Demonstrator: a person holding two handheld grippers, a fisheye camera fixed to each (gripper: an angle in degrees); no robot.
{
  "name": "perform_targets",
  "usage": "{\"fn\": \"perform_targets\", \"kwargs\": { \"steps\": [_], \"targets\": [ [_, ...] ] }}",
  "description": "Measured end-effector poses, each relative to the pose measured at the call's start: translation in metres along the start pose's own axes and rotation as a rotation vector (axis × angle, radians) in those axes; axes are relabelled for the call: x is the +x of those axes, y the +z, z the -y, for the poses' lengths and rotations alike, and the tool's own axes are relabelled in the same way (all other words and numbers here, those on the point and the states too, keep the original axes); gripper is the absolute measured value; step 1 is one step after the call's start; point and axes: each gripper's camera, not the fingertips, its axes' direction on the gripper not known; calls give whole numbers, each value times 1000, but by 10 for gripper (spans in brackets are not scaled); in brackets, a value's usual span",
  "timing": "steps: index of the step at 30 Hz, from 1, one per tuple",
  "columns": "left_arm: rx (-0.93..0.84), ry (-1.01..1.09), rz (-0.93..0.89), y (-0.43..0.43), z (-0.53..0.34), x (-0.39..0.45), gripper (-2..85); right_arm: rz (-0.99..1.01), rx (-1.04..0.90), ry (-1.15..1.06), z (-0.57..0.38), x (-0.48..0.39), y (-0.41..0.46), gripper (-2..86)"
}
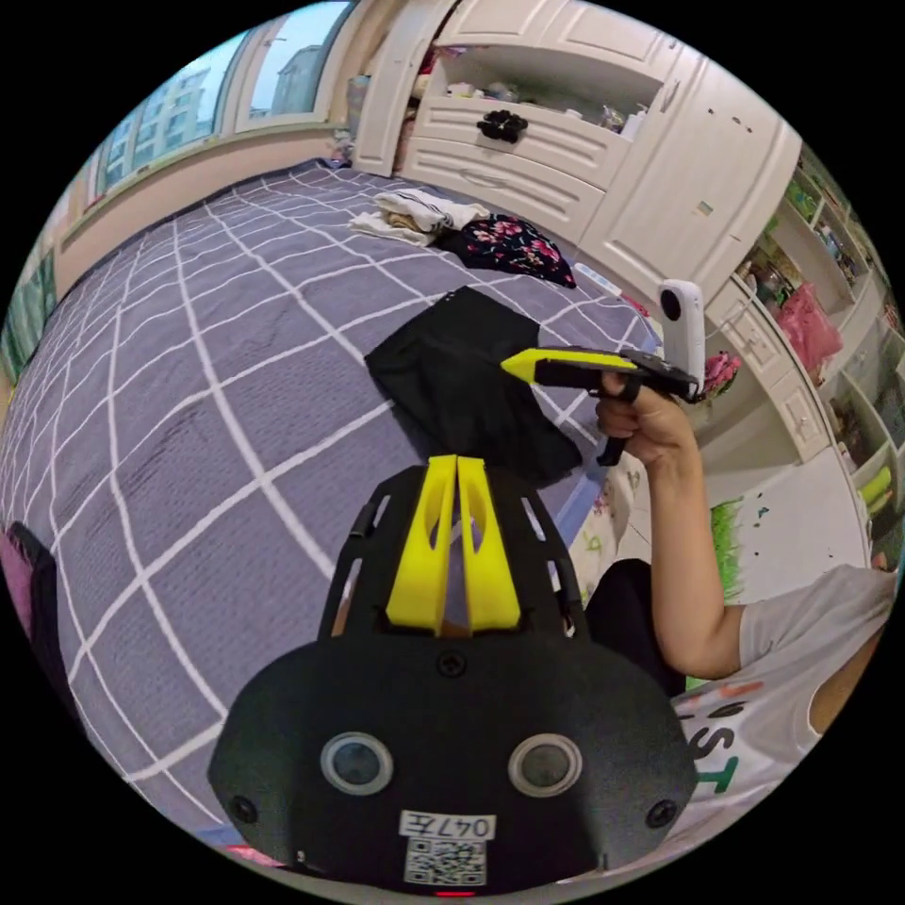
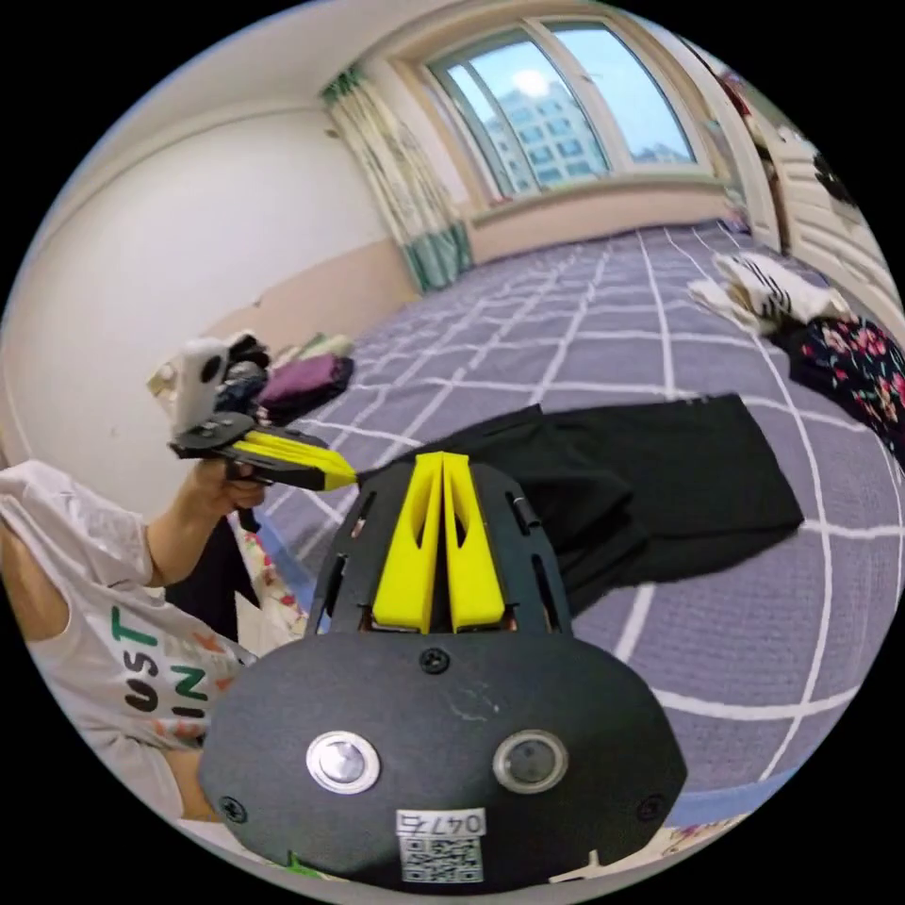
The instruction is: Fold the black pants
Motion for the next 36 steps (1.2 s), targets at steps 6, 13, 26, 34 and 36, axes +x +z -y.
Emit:
{"fn": "perform_targets", "kwargs": {
  "steps": [6, 13, 26, 34, 36],
  "targets": [
    [27, -125, 28, -91, -103, -39, -9, -236, 19, 21, -18, -50, 2, 106],
    [-19, -114, 30, -130, -173, -38, -10, -370, -291, 73, -35, -66, 90, 5],
    [173, -403, 277, -248, -262, -85, -4, 567, -205, -579, -67, -350, 195, 34],
    [145, -342, 198, -262, -305, -82, 70, 368, -168, -666, -71, -331, 152, 71],
    [125, -253, 177, -252, -296, -67, 133, 266, -96, -534, -70, -286, 129, 66]
  ]
}}
